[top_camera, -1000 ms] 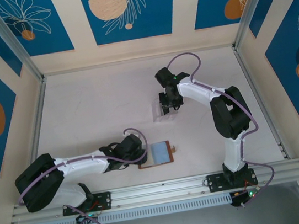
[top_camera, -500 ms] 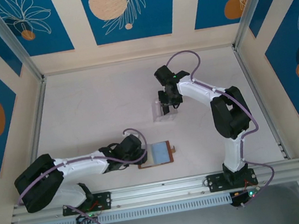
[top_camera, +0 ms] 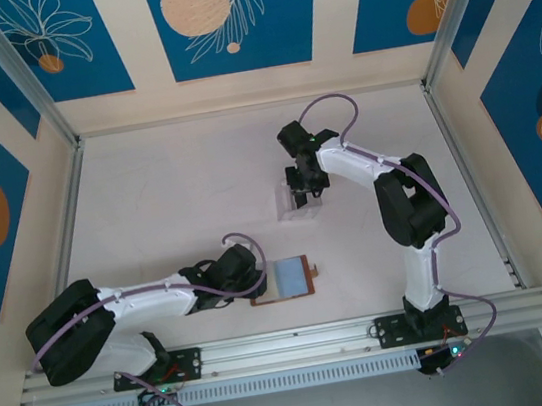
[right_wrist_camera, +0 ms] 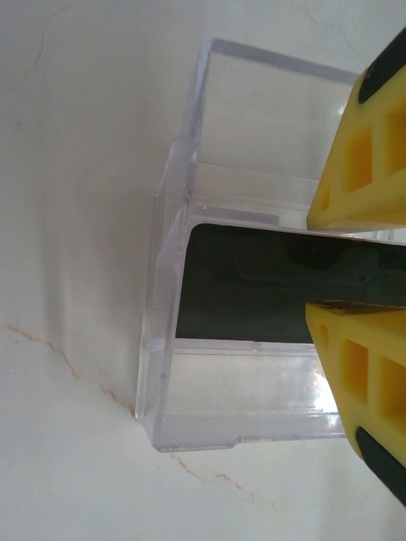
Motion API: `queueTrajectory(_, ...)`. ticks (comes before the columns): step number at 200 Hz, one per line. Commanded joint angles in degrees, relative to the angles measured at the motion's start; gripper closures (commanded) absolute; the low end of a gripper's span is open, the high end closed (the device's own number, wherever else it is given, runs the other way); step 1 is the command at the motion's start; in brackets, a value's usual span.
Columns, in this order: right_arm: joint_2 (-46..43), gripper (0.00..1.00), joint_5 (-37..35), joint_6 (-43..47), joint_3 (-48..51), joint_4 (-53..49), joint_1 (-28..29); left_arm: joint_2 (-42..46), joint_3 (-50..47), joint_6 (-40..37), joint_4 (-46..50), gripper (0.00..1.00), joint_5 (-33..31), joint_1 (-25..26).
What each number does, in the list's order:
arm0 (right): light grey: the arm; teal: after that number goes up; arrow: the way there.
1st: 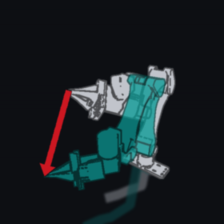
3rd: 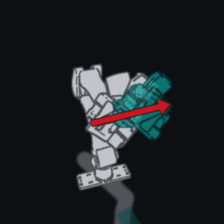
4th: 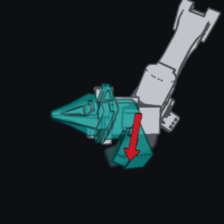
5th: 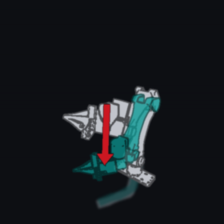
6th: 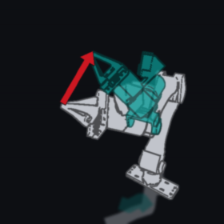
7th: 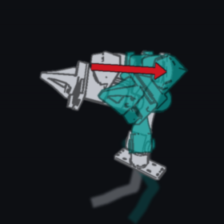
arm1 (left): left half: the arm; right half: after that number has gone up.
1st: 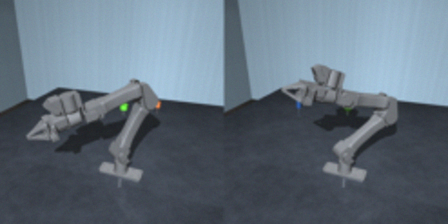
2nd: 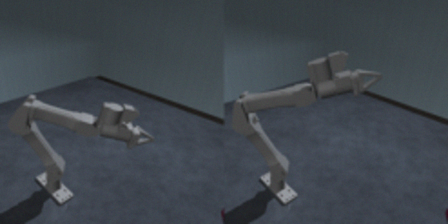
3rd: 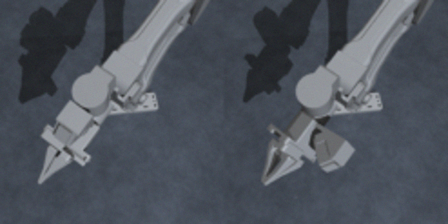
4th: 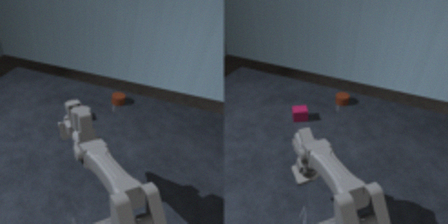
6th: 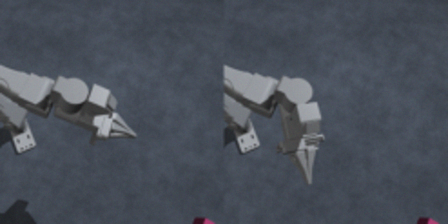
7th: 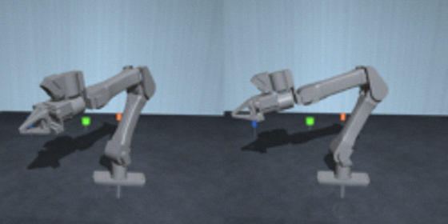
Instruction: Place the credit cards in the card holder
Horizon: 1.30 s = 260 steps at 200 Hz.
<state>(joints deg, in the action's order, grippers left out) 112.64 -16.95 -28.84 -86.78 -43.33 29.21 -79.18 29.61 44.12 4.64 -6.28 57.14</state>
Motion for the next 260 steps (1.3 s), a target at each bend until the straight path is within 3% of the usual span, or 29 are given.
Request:
queueTrajectory(1, -0.95, 0.74, 0.35, 0.63, -1.71, -1.18, 0.85, -4.03, -3.42, 0.52, 0.26, 0.52, 1.45, 0.76)
queueTrajectory(137, 0.52, 0.75, 1.61, 0.98, -4.51, -2.20, 1.82, -4.10, -4.19, 0.93, -0.77, 0.53, 1.71, 0.79)
queueTrajectory(225, 2.80, 0.82, 3.70, 1.15, -5.44, -1.68, 1.55, -3.27, -4.56, 1.15, -0.40, 0.53, 1.45, 0.74)
queueTrajectory(260, 2.43, 0.90, 4.11, 1.24, -5.59, -1.74, 1.46, -2.84, -4.78, 1.23, -0.04, 0.53, 1.27, 0.75)
